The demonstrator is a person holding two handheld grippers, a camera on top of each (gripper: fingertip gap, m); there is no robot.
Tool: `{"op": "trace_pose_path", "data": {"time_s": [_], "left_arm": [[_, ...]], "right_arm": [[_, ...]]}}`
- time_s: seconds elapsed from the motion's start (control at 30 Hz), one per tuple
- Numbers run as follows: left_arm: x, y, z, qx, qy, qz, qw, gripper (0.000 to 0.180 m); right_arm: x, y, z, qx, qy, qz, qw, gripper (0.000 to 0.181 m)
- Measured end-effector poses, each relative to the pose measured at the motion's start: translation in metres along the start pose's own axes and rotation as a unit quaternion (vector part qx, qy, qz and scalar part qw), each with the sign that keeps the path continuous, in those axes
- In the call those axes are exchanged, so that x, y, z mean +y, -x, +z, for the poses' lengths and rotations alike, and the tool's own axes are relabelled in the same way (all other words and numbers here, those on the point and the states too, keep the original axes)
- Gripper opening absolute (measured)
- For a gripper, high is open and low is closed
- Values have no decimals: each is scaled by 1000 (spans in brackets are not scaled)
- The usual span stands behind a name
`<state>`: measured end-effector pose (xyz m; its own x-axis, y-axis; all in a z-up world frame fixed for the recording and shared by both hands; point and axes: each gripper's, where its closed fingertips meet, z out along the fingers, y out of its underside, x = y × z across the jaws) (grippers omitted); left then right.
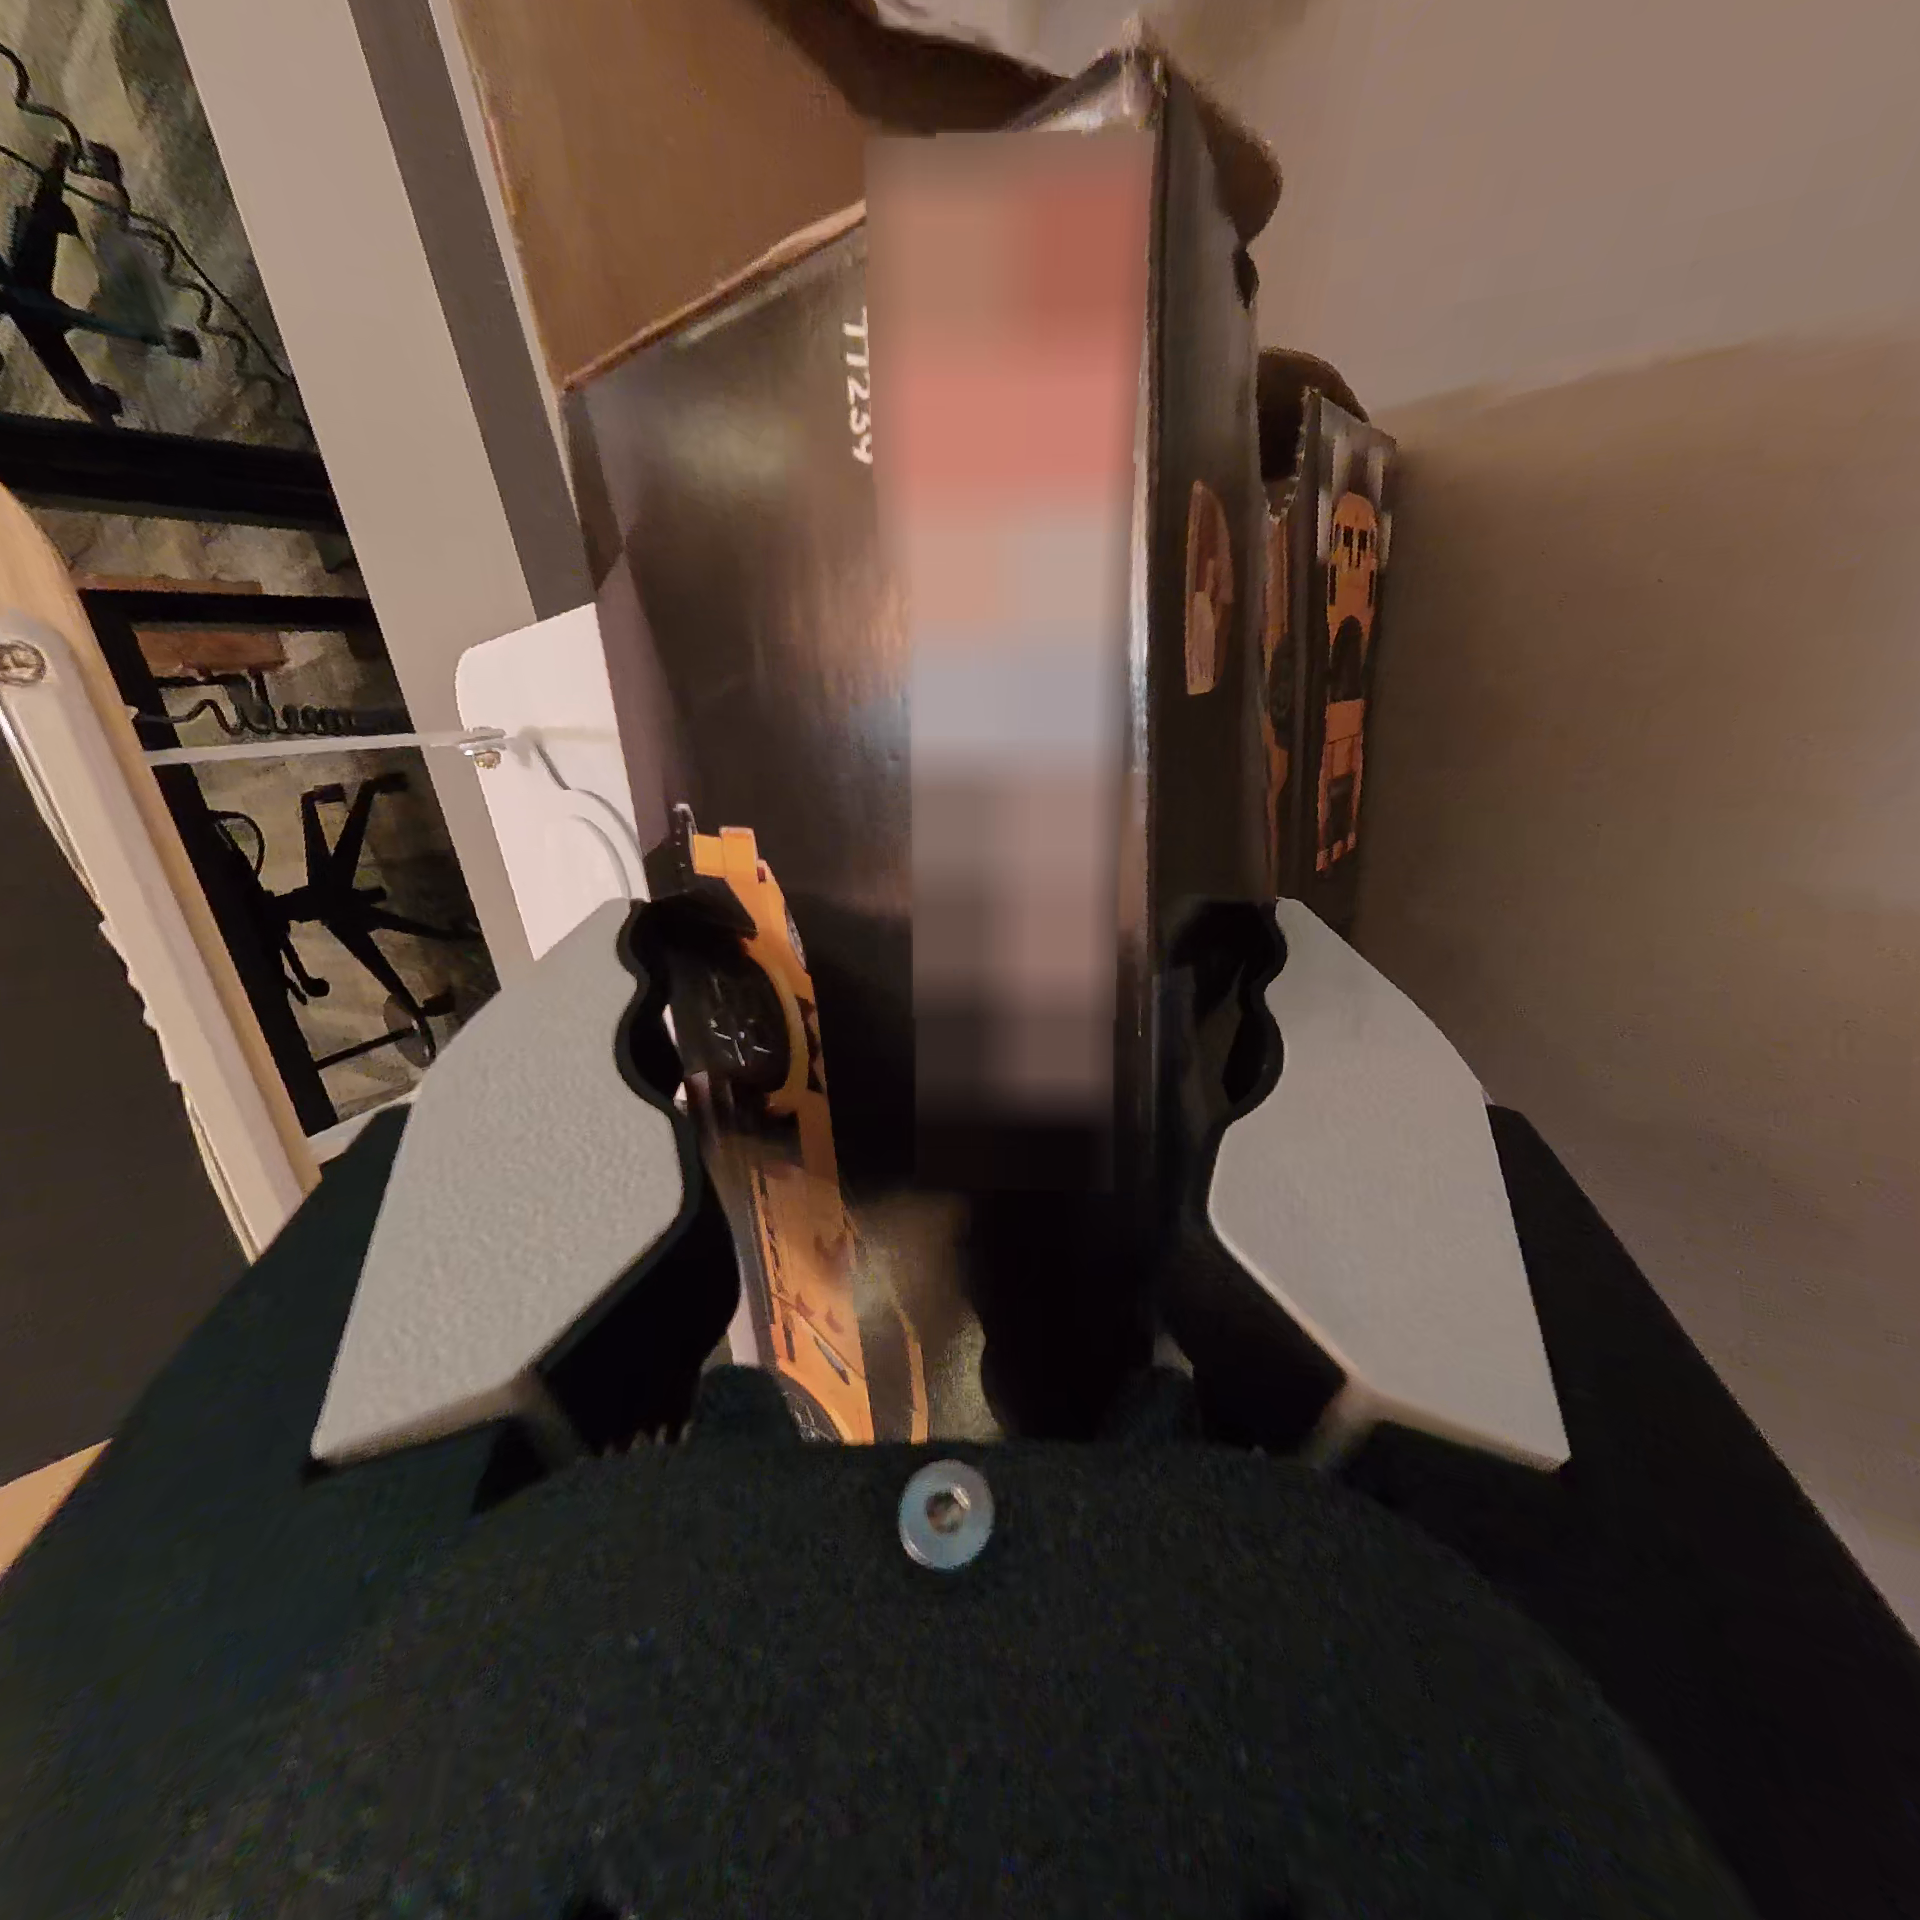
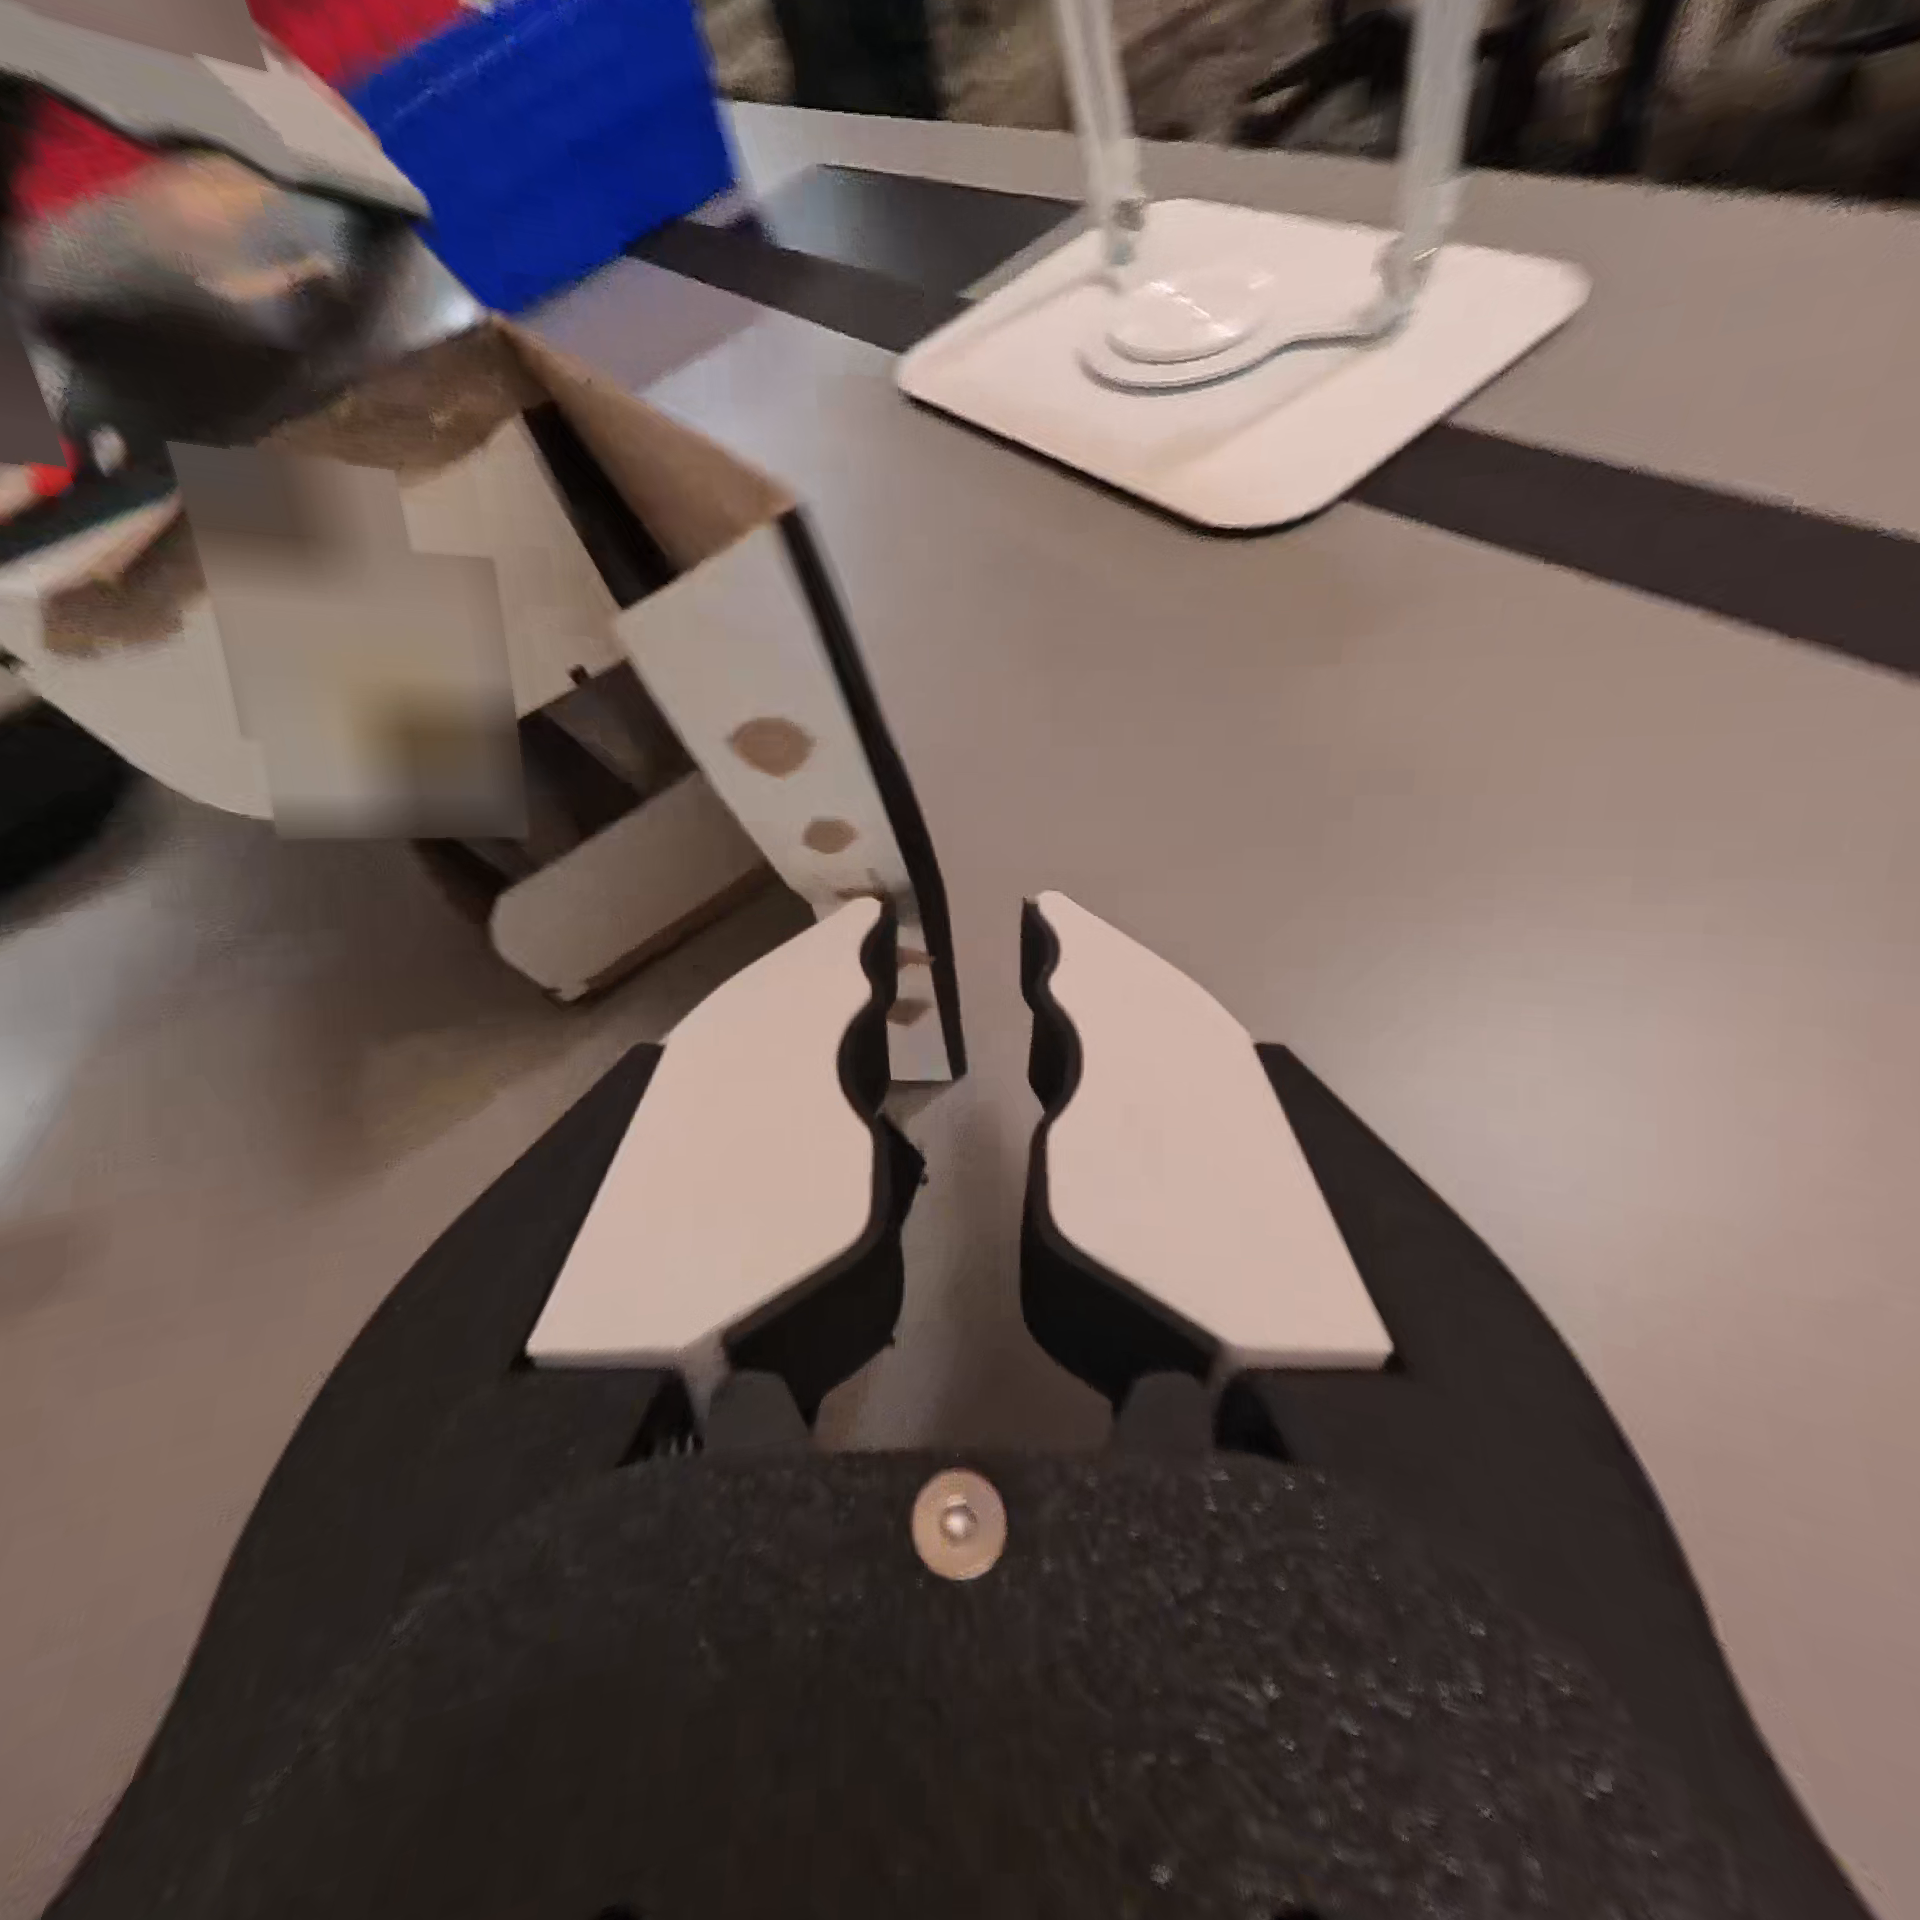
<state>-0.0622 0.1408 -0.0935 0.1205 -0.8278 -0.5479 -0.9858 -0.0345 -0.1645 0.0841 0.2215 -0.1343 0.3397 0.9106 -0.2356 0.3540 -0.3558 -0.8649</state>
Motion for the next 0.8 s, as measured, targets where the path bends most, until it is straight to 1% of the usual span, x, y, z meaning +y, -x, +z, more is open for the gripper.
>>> {"op": "trace_pose_path", "data": {"time_s": [0.03, 0.1, 0.13, 0.27, 0.3, 0.33, 0.4, 0.47, 0.53, 0.6, 0.7, 0.8], "left_arm": [[0, 1, 0, -1, 1, -1, 1000, 106], [0, 2, 1, -4, 8, -1, 1000, 106], [0, 2, 1, -6, 12, -1, 1000, 106], [-1, 2, 0, -8, 20, 5, 1000, 105], [-1, 1, -1, -8, 19, 6, 1000, 105], [-1, 0, -2, -9, 17, 8, 1000, 104], [-2, -3, -4, -11, 15, 12, 1000, 103], [-2, -4, -5, -14, 16, 14, 1000, 103], [-3, -5, -5, -13, 13, 16, 1000, 102], [-4, -6, -6, -10, 8, 22, 1000, 102], [-6, -10, -7, -7, 3, 35, 999, 103], [-7, -12, -9, -3, 0, 49, 999, 103]], "right_arm": [[0, 2, -5, 55, -5, -19, 998, 25], [2, 11, -12, 137, -17, -25, 990, 55], [4, 19, -12, 166, -15, -28, 986, 65], [-1, 22, -7, 293, -12, -83, 952, 43], [-7, 14, -7, 310, -12, -90, 946, 38], [-12, 9, -6, 304, -14, -84, 949, 33], [-18, 7, -2, 262, -5, -91, 961, 21], [-17, 7, -2, 220, 8, -120, 968, 18], [-15, 9, -5, 152, 9, -166, 974, 11], [-12, 12, -8, 64, 10, -199, 978, 6], [-12, 10, -8, -55, 37, -194, 979, 4], [-13, 7, -5, -173, 78, -176, 966, 2]]}}
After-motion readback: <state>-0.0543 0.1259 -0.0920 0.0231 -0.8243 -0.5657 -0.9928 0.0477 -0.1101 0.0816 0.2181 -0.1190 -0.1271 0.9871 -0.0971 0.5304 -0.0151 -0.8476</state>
